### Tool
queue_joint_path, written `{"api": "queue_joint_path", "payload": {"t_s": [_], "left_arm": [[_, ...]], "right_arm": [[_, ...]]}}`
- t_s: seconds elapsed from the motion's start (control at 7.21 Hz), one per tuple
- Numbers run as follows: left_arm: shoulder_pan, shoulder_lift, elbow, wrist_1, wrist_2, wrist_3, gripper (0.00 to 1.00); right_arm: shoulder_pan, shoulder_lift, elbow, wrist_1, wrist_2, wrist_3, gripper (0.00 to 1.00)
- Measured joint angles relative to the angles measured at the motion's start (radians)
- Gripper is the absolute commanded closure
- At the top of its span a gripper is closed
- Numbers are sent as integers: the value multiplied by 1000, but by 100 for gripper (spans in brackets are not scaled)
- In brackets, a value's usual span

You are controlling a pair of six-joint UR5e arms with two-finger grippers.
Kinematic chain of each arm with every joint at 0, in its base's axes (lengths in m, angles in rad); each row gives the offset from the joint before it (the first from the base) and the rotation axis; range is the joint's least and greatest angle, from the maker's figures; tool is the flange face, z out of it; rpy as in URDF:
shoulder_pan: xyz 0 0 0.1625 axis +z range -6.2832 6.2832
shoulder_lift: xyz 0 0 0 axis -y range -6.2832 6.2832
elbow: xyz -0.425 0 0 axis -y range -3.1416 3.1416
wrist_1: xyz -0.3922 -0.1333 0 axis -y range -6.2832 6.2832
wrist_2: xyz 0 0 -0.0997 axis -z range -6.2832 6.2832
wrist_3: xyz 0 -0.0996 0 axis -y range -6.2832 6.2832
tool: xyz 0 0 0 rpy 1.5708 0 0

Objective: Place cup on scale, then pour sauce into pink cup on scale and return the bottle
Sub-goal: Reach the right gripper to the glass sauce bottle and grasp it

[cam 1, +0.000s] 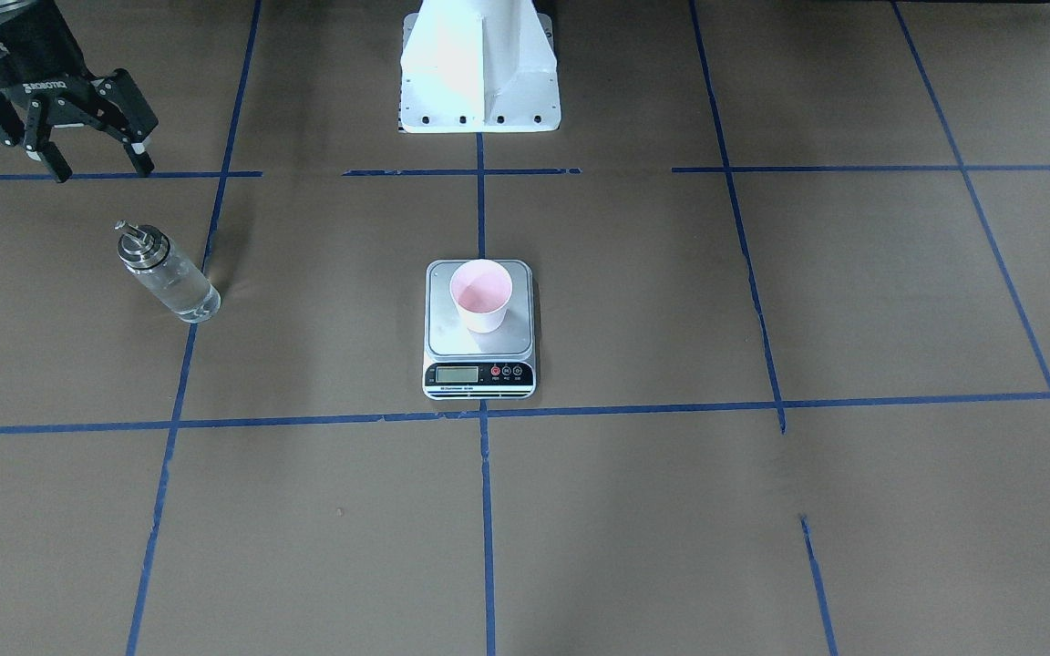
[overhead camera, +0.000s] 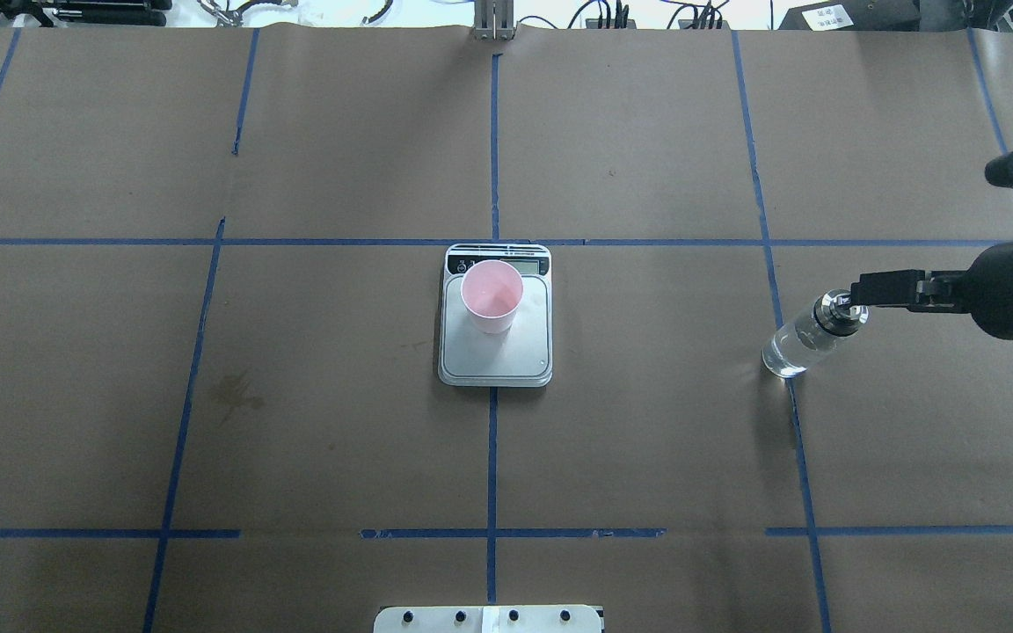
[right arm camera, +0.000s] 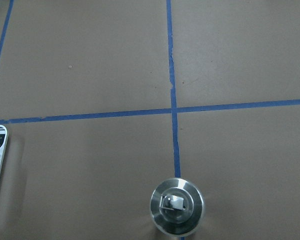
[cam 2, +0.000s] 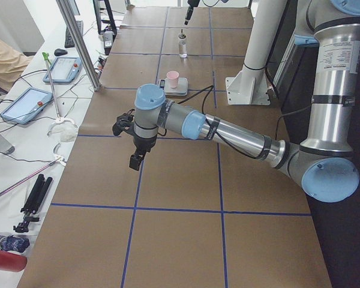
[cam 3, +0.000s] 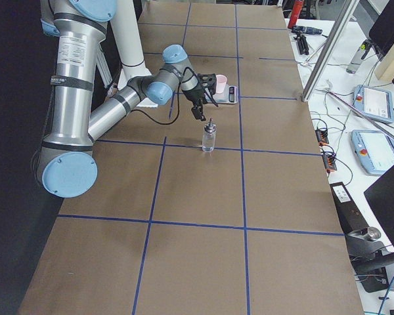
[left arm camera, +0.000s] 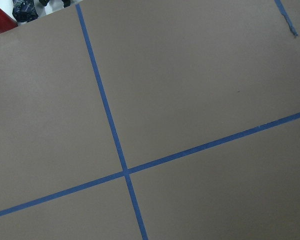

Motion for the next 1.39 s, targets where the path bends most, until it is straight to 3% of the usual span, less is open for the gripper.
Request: {"api": "queue_joint_path", "payload": {"t_s": [0.42, 0.69, 0.97, 1.39], "left_arm": [[0, 4, -4, 1, -1, -3, 0], [0, 14, -1, 2, -3, -2, 0], [-1, 81, 12, -1, -7, 6, 0], [-27, 207, 89, -8, -73, 8, 0]], "right_arm": [[-218, -74, -51, 113, -321, 134, 0], [-316, -74, -204, 279, -510, 166, 0], [-348, -72, -287, 367, -598, 172, 0], [-359, -70, -299, 379, -638, 171, 0]]}}
